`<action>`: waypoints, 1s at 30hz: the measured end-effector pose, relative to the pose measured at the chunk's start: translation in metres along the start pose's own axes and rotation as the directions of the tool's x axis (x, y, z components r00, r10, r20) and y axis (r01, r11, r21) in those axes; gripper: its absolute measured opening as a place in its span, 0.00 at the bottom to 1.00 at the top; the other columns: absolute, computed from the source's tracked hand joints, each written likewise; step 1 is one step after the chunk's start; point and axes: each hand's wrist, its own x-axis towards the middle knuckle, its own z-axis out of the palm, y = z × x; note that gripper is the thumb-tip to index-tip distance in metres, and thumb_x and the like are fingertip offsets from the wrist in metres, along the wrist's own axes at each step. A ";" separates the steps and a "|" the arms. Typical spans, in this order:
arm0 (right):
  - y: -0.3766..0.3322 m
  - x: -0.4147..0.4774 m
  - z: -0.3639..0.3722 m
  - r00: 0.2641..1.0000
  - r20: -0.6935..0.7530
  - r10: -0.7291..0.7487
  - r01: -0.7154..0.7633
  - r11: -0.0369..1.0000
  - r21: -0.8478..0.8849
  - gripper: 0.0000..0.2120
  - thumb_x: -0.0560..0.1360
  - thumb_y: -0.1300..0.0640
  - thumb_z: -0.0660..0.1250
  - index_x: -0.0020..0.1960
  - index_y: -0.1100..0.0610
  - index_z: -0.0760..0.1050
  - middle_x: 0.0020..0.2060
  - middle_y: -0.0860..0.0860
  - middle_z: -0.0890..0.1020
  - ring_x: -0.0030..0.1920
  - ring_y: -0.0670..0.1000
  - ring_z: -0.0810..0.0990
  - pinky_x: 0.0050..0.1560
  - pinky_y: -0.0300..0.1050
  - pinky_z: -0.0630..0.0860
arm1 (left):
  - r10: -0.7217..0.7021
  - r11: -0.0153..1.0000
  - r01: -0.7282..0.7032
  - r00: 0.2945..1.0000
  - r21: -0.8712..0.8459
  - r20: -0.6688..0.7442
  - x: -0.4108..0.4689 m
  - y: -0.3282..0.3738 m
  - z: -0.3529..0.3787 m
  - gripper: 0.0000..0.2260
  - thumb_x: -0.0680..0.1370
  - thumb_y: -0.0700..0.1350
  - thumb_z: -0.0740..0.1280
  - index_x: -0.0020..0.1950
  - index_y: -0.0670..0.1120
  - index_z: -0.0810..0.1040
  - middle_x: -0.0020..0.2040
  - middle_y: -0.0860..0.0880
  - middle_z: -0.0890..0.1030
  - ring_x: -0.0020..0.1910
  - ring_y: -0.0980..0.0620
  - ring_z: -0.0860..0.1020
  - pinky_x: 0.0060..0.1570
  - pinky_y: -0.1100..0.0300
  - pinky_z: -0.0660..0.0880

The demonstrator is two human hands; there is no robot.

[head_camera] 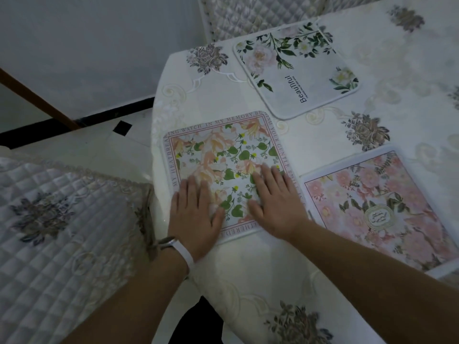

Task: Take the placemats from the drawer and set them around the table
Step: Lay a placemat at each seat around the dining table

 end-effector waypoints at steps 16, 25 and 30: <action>-0.010 -0.015 0.011 0.999 -0.038 -0.024 0.024 1.000 -0.018 0.30 0.81 0.37 0.42 0.80 0.47 0.46 0.79 0.49 0.46 0.79 0.54 0.44 0.77 0.58 0.45 | 0.097 0.992 -0.101 0.994 0.074 0.048 -0.015 -0.005 0.006 0.33 0.79 0.66 0.47 0.80 0.53 0.50 0.81 0.49 0.49 0.79 0.48 0.46 0.74 0.47 0.42; 0.010 -0.051 -0.002 0.979 0.024 0.202 -0.204 0.973 0.108 0.31 0.82 0.39 0.43 0.80 0.51 0.42 0.80 0.52 0.42 0.79 0.52 0.40 0.76 0.54 0.39 | 0.070 0.995 -0.075 0.994 0.060 0.083 -0.011 -0.037 -0.022 0.35 0.78 0.66 0.44 0.80 0.48 0.53 0.81 0.47 0.52 0.79 0.47 0.50 0.74 0.45 0.49; 0.027 -0.086 -0.011 0.987 0.014 0.160 -0.160 0.974 0.163 0.28 0.82 0.43 0.51 0.78 0.54 0.56 0.79 0.54 0.54 0.79 0.55 0.50 0.77 0.55 0.49 | 0.188 0.982 -0.188 0.982 -0.009 0.031 -0.021 0.006 -0.027 0.26 0.75 0.56 0.56 0.66 0.43 0.76 0.65 0.42 0.77 0.64 0.39 0.75 0.59 0.42 0.73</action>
